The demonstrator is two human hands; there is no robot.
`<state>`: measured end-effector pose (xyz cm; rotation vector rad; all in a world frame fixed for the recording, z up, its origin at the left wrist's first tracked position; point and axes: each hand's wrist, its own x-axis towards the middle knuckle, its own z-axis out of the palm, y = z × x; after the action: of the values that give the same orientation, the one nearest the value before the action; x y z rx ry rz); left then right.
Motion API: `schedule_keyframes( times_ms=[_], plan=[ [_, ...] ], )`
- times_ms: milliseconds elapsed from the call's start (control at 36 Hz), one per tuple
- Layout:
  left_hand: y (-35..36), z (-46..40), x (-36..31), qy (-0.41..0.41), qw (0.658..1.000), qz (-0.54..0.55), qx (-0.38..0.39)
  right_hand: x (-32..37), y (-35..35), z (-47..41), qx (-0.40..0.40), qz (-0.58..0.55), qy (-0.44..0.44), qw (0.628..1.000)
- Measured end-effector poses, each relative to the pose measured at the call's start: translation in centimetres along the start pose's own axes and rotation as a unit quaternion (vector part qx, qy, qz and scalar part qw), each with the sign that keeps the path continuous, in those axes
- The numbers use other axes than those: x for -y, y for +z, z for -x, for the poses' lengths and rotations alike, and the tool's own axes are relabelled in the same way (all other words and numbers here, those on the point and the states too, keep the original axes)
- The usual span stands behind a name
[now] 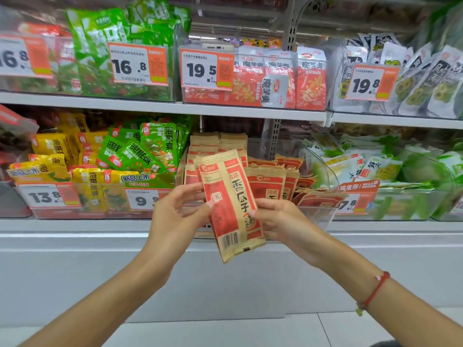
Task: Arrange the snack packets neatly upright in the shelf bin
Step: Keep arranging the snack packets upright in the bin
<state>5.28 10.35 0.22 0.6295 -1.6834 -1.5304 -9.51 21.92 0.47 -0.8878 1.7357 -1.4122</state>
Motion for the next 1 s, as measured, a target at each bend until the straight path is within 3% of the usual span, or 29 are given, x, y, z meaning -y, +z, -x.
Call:
schedule_keyframes(
  times_ms=[56, 111, 167, 222, 278, 333, 389, 444, 500, 556, 611, 667, 750, 806, 889, 1000],
  plan=[
    [-0.1, 0.1, -0.1, 0.001, 1.000, 0.006, -0.018, 0.0, 0.0, 0.2, -0.017, 0.001, -0.039, 0.999],
    [-0.1, 0.2, -0.2, -0.007, 0.998, 0.024, -0.059, 0.3, 0.3, 0.9, -0.090, 0.041, -0.149, 0.984],
    [0.2, 0.8, -0.8, -0.009, 0.997, 0.034, -0.067, 0.9, 0.8, 1.8, -0.189, 0.115, -0.299, 0.928],
    [1.0, 1.5, -1.7, -0.012, 0.999, 0.051, -0.002, 1.2, 1.3, 2.2, -0.267, 0.217, -0.415, 0.842],
    [1.9, 2.2, -2.4, -0.007, 0.994, 0.094, 0.061, 0.6, 1.8, 1.9, -0.294, 0.305, -0.486, 0.765],
    [2.5, 2.2, -2.4, -0.001, 0.990, 0.128, 0.062, 0.0, 2.0, 1.4, -0.293, 0.357, -0.515, 0.722],
    [2.5, 1.9, -1.9, -0.014, 0.989, 0.146, 0.033, -0.5, 2.3, 1.2, -0.273, 0.394, -0.523, 0.705],
    [2.1, 1.4, -1.2, -0.016, 0.989, 0.148, 0.011, -0.9, 2.6, 1.0, -0.232, 0.409, -0.513, 0.718],
    [1.6, 0.6, -0.7, 0.019, 0.995, 0.095, -0.007, -0.7, 2.8, 1.3, -0.195, 0.374, -0.484, 0.766],
    [0.7, -0.2, -0.5, 0.076, 0.997, 0.012, -0.007, 0.1, 2.7, 1.8, -0.206, 0.314, -0.472, 0.797],
    [-0.3, -0.9, -0.7, 0.129, 0.987, -0.090, 0.032, 1.7, 2.0, 2.5, -0.257, 0.291, -0.479, 0.787],
    [-1.1, -1.1, -1.2, 0.174, 0.954, -0.235, 0.073, 3.3, 1.2, 3.0, -0.301, 0.300, -0.472, 0.772],
    [-1.5, -0.9, -2.0, 0.248, 0.873, -0.406, 0.106, 4.9, -0.1, 3.2, -0.281, 0.360, -0.442, 0.772],
    [-1.1, -0.9, -2.4, 0.289, 0.854, -0.418, 0.110, 5.3, -1.2, 2.9, -0.215, 0.393, -0.418, 0.790],
    [0.0, -1.0, -2.8, 0.339, 0.851, -0.388, 0.103, 5.8, -2.3, 2.9, -0.145, 0.322, -0.392, 0.849],
    [2.1, -2.1, -2.8, 0.346, 0.897, -0.272, 0.045, 6.6, -4.4, 3.4, -0.191, 0.271, -0.427, 0.842]
  ],
)
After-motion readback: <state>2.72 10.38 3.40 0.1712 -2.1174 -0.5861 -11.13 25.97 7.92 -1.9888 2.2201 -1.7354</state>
